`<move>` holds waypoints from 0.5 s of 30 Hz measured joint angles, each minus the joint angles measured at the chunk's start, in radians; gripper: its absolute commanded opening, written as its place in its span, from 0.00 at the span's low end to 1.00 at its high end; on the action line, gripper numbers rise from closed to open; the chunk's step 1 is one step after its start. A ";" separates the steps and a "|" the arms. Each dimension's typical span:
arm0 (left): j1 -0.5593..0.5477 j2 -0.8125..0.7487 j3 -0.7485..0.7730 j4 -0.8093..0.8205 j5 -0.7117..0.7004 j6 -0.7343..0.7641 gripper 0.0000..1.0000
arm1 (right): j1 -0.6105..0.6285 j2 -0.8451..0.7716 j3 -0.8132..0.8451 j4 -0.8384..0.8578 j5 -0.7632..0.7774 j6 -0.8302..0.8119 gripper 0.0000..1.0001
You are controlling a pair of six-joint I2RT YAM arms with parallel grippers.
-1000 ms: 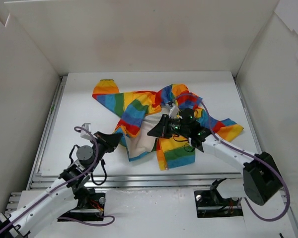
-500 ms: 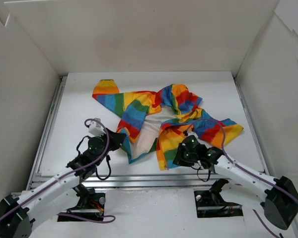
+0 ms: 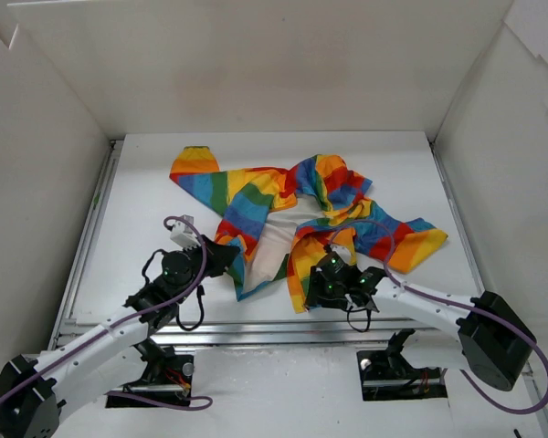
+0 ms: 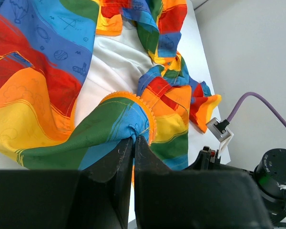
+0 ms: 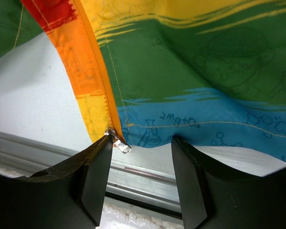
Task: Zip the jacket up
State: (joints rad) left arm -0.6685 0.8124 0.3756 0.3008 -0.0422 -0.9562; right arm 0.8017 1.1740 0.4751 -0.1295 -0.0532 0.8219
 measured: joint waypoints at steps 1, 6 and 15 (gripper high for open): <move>0.000 0.002 -0.001 0.004 0.003 0.001 0.00 | 0.005 0.012 0.010 0.000 0.015 0.000 0.51; 0.000 0.017 -0.001 0.012 0.018 0.006 0.00 | 0.042 0.051 0.044 -0.033 0.104 0.012 0.52; 0.000 0.019 -0.002 0.018 0.020 0.031 0.00 | 0.121 0.160 0.135 -0.156 0.263 0.027 0.37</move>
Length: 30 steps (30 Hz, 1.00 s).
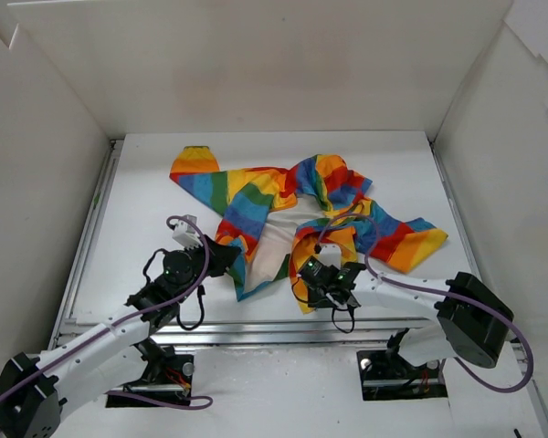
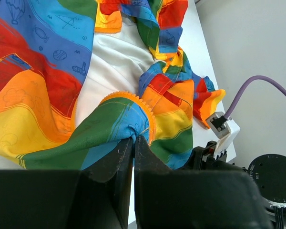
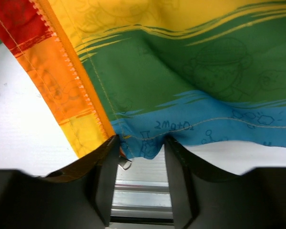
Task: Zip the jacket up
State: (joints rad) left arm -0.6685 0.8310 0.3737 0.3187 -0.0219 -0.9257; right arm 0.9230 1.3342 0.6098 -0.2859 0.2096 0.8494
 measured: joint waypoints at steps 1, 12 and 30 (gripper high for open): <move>0.000 -0.001 0.000 0.000 0.000 0.004 0.00 | 0.005 0.014 0.010 -0.002 0.005 0.000 0.30; 0.000 -0.046 0.000 -0.008 0.000 0.017 0.00 | 0.024 0.035 0.018 0.059 0.019 0.021 0.00; 0.049 -0.092 0.048 -0.006 0.193 -0.022 0.00 | 0.028 -0.290 -0.077 0.817 0.032 -0.235 0.00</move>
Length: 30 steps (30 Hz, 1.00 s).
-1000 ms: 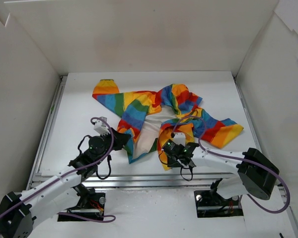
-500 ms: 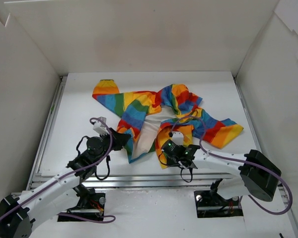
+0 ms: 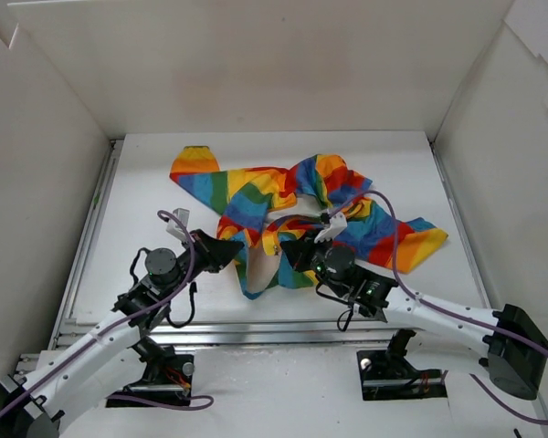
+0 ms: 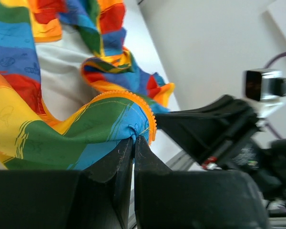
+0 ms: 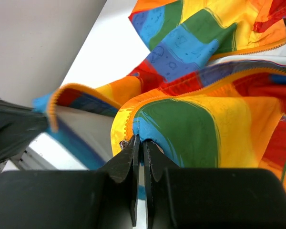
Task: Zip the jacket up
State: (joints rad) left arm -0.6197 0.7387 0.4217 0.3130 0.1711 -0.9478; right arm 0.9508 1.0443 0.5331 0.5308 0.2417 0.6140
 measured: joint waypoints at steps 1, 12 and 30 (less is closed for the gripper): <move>0.000 -0.012 0.001 0.003 0.008 -0.005 0.00 | 0.000 0.009 -0.019 0.038 0.007 -0.006 0.00; -0.052 0.041 -0.001 0.072 0.005 -0.014 0.00 | 0.002 0.053 -0.108 0.255 0.063 -0.041 0.00; -0.154 0.195 0.031 0.143 -0.139 0.051 0.00 | 0.008 0.035 -0.109 0.296 0.067 -0.014 0.00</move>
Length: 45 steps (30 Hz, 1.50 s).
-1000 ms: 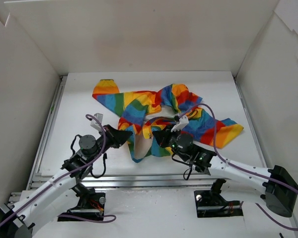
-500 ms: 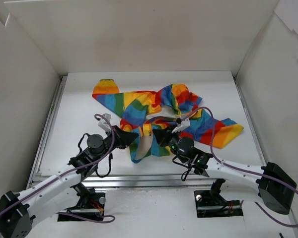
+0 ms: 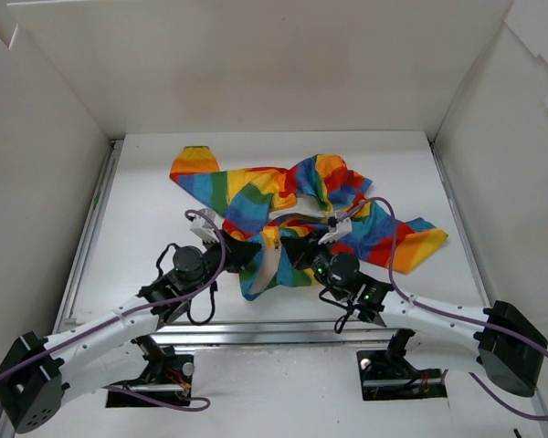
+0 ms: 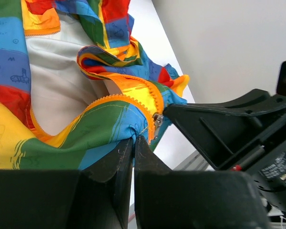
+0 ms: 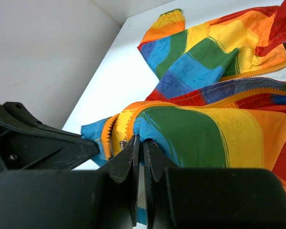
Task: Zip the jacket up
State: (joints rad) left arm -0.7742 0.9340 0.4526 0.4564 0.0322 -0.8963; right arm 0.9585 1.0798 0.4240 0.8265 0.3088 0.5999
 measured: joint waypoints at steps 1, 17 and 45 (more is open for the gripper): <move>-0.002 0.010 0.000 0.007 -0.004 0.003 0.00 | 0.000 -0.003 -0.001 0.000 0.000 0.004 0.00; -0.056 0.047 0.000 0.136 -0.130 0.056 0.00 | 0.005 -0.035 -0.005 -0.071 -0.001 0.100 0.00; -0.071 0.087 0.000 0.154 -0.122 0.095 0.00 | 0.005 -0.057 0.008 -0.115 0.000 0.081 0.00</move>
State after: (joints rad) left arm -0.8455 1.0206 0.4522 0.6109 -0.0898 -0.8009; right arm 0.9638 1.0225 0.4320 0.7113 0.3088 0.6807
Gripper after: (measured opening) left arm 0.006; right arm 0.017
